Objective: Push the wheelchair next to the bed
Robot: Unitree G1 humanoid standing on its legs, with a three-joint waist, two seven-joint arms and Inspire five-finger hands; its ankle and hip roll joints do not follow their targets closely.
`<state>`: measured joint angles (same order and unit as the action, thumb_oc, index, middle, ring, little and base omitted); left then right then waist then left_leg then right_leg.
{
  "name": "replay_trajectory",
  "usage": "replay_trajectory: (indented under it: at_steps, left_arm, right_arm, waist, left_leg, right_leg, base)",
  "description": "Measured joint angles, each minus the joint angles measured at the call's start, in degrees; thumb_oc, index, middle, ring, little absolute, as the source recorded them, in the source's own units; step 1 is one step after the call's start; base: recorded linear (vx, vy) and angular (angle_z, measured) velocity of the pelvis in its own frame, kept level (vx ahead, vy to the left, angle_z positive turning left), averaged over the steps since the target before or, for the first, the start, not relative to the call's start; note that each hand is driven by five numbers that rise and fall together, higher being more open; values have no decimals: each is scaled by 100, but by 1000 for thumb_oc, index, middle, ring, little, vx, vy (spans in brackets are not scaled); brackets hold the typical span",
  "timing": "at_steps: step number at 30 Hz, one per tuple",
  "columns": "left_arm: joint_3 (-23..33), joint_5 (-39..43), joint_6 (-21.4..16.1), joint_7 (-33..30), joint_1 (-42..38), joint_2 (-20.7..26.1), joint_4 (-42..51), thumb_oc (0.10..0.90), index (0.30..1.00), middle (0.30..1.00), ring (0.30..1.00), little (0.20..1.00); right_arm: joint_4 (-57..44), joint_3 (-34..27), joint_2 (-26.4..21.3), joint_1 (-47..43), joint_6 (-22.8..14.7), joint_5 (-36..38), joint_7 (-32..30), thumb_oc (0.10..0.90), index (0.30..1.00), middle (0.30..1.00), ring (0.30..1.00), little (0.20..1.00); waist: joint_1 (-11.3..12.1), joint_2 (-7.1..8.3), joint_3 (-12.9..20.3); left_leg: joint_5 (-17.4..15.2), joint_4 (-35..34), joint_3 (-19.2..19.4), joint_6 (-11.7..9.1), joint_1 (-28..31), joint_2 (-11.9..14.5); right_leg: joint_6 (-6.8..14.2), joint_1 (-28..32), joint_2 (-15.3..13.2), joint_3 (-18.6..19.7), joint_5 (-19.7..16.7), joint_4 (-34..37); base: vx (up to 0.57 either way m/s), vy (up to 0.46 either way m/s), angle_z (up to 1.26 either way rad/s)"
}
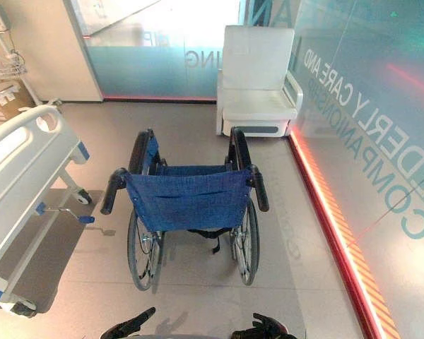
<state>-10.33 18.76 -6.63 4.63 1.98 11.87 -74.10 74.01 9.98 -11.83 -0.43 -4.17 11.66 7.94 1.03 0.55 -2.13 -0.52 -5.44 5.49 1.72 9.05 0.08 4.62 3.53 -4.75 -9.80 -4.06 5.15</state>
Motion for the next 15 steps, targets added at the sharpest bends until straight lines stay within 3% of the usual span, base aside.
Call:
replay_trajectory:
  at_steps: [11,15]
  left_arm:
    - [-28,76,9,-376,0,9,-7,800,900,900,900,900]
    - [389,397,16,-714,-23,42,-3,800,900,900,900,900]
  right_arm:
    - [3,-54,29,74,17,39,-45,800,900,900,900,900]
    - [-3,-309,-3,62,89,114,-314,800,900,900,900,900]
  waist:
    - [-15,59,125]
    - [-11,97,148]
  left_leg:
    - [2,-15,9,-4,11,14]
    - [3,-15,6,-6,18,13]
  right_leg:
    - [-5,11,-4,6,2,-1]
    - [-5,25,-2,2,3,-1]
  base:
    - [3,-11,0]
    - [41,-13,1]
